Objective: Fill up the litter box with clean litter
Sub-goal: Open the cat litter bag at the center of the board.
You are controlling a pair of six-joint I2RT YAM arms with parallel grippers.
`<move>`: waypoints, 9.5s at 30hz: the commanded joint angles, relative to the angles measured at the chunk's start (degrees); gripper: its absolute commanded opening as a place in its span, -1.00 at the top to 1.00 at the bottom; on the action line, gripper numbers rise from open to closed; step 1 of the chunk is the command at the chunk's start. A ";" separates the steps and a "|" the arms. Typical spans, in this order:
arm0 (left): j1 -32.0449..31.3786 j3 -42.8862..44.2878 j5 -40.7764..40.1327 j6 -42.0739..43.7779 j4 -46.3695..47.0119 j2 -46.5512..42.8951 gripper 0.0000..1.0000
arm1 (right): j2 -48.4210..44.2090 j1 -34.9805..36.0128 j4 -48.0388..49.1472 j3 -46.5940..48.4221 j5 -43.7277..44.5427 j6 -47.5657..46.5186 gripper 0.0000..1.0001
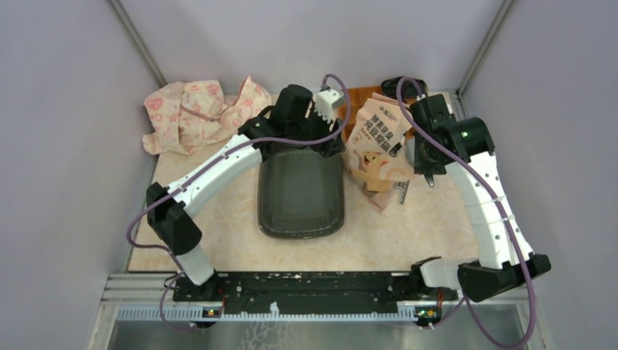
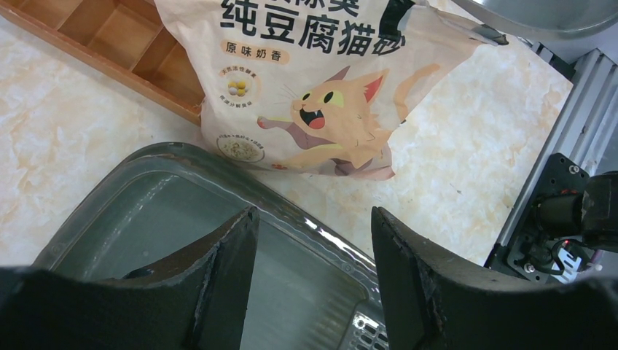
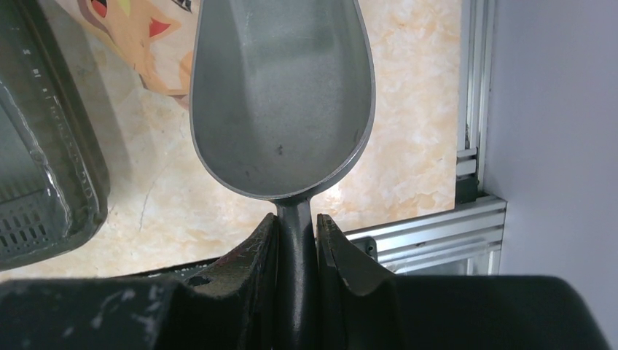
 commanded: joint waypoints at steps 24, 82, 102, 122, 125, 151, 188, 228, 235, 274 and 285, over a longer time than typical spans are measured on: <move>0.31 1.58 0.59 0.40 -0.89 0.95 -0.29 | 0.32 -2.78 2.83 1.09 -0.95 -1.57 1.00; 2.46 3.68 -9.53 -2.87 -4.34 0.60 -0.25 | -11.49 -11.75 31.88 -20.03 -11.39 3.86 1.00; -0.16 7.31 -10.91 -3.26 -7.43 2.25 -0.22 | -4.09 -15.92 48.79 -42.94 -21.96 3.64 1.00; -11.59 14.51 1.51 -19.39 0.54 8.47 0.10 | -1.91 -16.00 61.68 -44.05 -20.99 4.88 1.00; -11.60 10.56 -0.01 -22.17 3.91 6.15 0.11 | -0.11 -16.00 66.89 -44.90 -28.90 3.64 1.00; -12.24 0.31 -14.73 -30.28 -2.74 -4.98 0.43 | -2.45 -2.29 73.95 -52.56 -44.80 9.99 1.00; -19.44 3.67 -39.02 -32.10 -10.09 4.46 1.00 | 1.08 1.56 73.99 -50.51 -40.61 9.12 1.00; -19.60 0.85 -44.70 -31.93 -14.23 0.77 1.00 | 2.12 4.66 73.48 -49.17 -39.34 9.25 1.00; -19.51 1.23 -45.42 -31.56 -15.28 2.66 1.00 | 2.31 4.66 73.33 -48.83 -39.41 9.06 1.00; -17.87 4.24 -46.52 -30.32 -18.90 8.59 -0.81 | -0.22 6.24 65.20 -44.14 -33.90 4.96 1.00; -17.42 4.02 -46.80 -30.66 -18.51 6.98 -0.98 | -3.68 6.16 57.45 -40.71 -29.05 2.23 1.00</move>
